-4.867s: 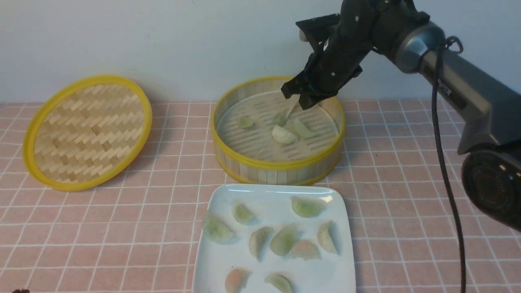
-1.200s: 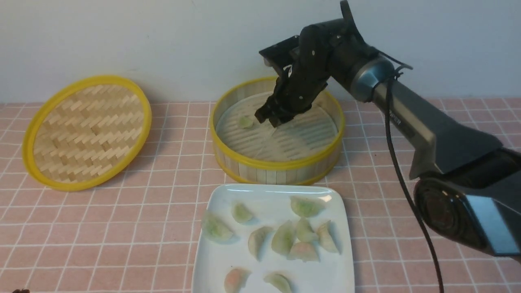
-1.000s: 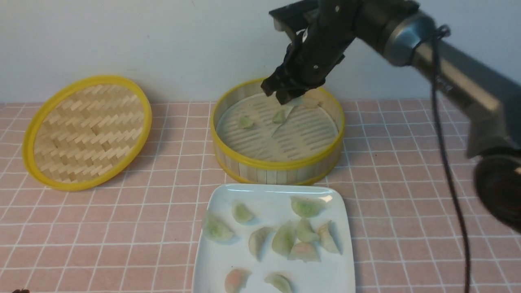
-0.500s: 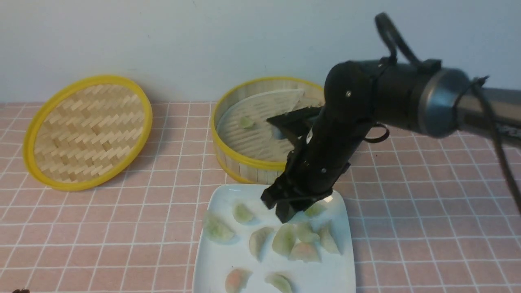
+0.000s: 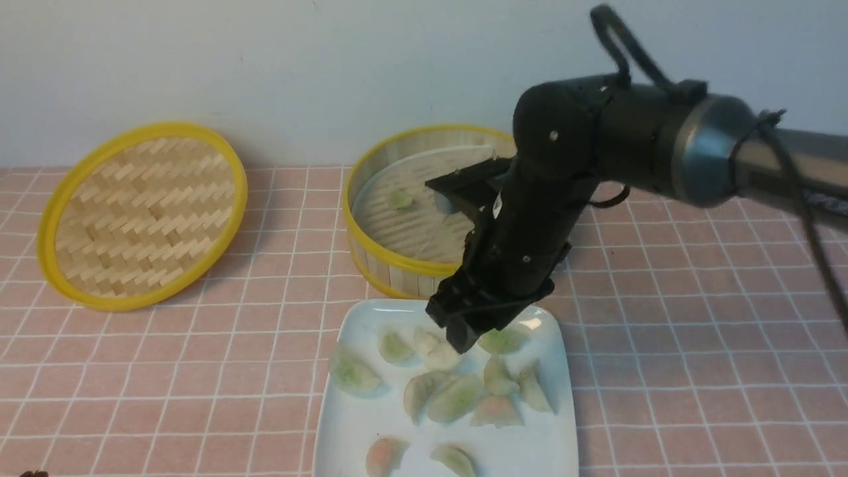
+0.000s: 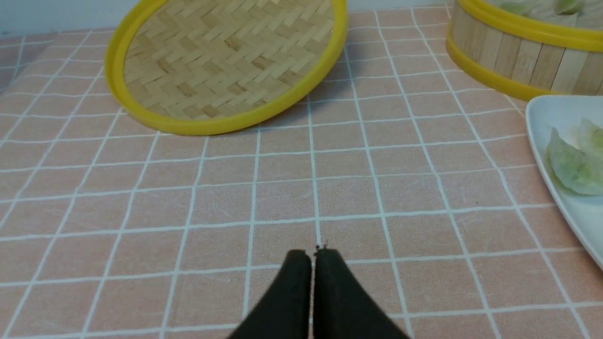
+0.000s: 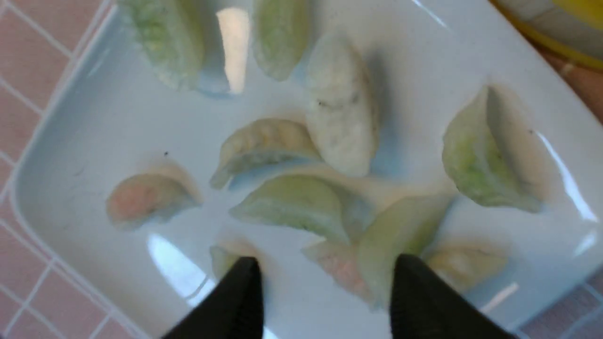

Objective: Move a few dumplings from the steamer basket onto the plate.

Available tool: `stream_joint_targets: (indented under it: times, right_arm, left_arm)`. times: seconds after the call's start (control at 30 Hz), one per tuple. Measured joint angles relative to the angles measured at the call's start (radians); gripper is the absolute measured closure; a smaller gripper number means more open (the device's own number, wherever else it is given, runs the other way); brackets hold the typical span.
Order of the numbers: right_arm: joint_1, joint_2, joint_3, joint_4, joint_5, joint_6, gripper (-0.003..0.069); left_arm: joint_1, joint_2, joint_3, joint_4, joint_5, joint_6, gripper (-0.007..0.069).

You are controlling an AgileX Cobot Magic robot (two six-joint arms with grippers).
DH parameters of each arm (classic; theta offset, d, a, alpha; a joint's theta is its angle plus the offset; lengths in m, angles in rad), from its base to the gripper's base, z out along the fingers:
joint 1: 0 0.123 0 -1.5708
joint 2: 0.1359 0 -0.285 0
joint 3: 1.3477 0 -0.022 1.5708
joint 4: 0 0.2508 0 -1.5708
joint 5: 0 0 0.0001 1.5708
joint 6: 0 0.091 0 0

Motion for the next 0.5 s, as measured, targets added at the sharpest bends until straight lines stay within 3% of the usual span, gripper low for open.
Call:
stream_joint_targets:
  times: [0.03,0.07,0.1,0.17,0.33,0.43,0.5]
  right_arm:
    - [0.0,-0.048,0.001,-0.008,0.007,0.014,0.045]
    - [0.0,-0.058,0.002,-0.01,0.008,0.014,0.045]
    - [0.0,-0.14,0.011,-0.021,0.01,0.036,0.0553]
    - [0.0,-0.295,0.046,-0.031,0.012,0.076,0.0636]
    - [0.0,-0.692,0.25,-0.038,-0.134,0.15,0.0671]
    - [0.0,-0.917,0.398,-0.042,-0.3,0.161,0.0672]
    - [0.0,-1.164,0.604,-0.045,-0.513,0.164,0.0673]
  left_arm:
    - [0.0,0.0,0.0,0.0,0.0,0.0,0.0631]
    - [0.0,0.0,0.0,0.0,0.0,0.0,0.0631]
    - [0.0,0.0,0.0,0.0,0.0,0.0,0.0631]
    - [0.0,0.0,0.0,0.0,0.0,0.0,0.0631]
    - [0.0,0.0,0.0,0.0,0.0,0.0,0.0631]
    - [0.0,0.0,0.0,0.0,0.0,0.0,0.0631]
    - [0.0,0.0,0.0,0.0,0.0,0.0,0.0631]
